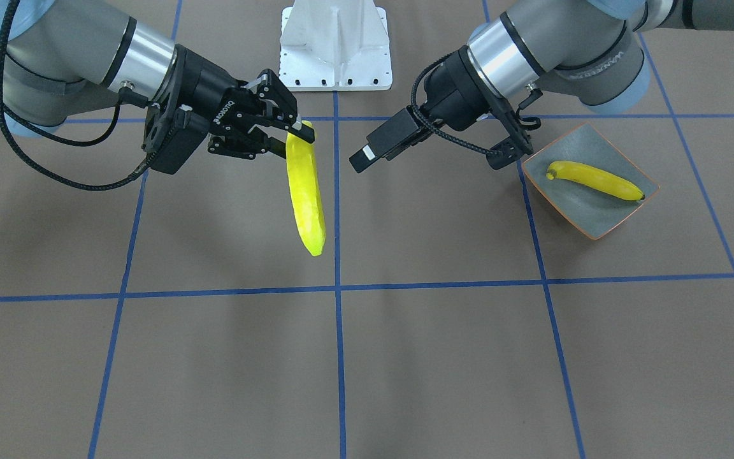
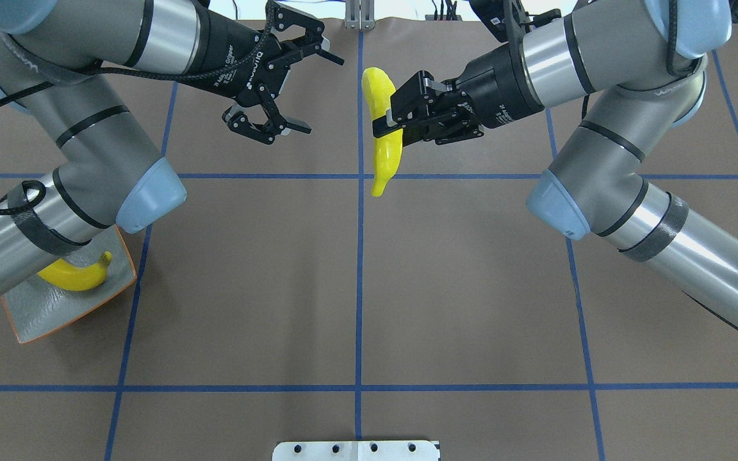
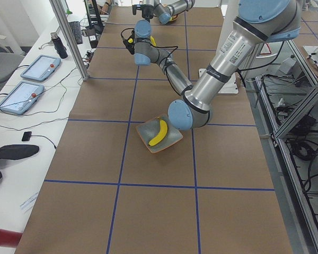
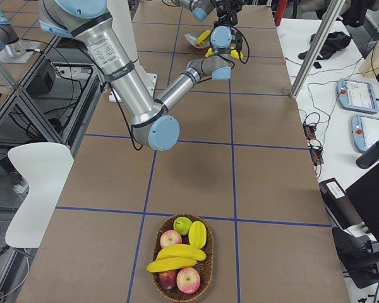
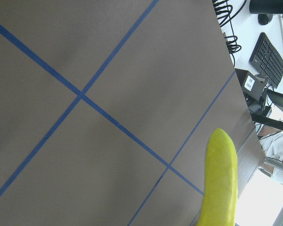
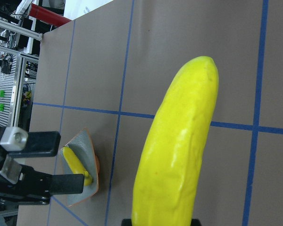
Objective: Transfer all bananas from basket to plate
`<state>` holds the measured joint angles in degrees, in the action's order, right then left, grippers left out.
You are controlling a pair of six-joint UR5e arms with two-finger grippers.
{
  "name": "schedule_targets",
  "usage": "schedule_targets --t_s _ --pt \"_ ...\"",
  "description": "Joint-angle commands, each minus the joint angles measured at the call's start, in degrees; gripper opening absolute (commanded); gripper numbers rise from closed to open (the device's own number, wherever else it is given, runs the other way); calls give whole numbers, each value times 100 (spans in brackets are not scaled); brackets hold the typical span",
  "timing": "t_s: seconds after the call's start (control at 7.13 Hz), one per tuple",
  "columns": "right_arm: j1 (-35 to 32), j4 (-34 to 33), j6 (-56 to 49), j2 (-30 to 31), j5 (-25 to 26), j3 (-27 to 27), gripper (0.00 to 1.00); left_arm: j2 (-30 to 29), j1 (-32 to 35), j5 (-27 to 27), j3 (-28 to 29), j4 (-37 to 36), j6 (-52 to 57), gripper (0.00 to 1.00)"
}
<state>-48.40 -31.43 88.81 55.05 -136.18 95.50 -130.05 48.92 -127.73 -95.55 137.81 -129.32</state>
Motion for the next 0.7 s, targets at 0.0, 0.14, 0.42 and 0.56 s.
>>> schedule_targets --t_s 0.0,0.14,0.42,0.56 --pt "120 802 382 23 30 22 0 -29 -5 38 10 280 -373 99" --pt "147 945 453 15 30 30 0 -29 -5 47 10 456 -558 99" --pt "208 1331 663 23 109 22 0 -38 -5 47 19 466 -577 99" --pt "287 1507 777 24 205 22 0 -47 -14 47 19 475 -577 99"
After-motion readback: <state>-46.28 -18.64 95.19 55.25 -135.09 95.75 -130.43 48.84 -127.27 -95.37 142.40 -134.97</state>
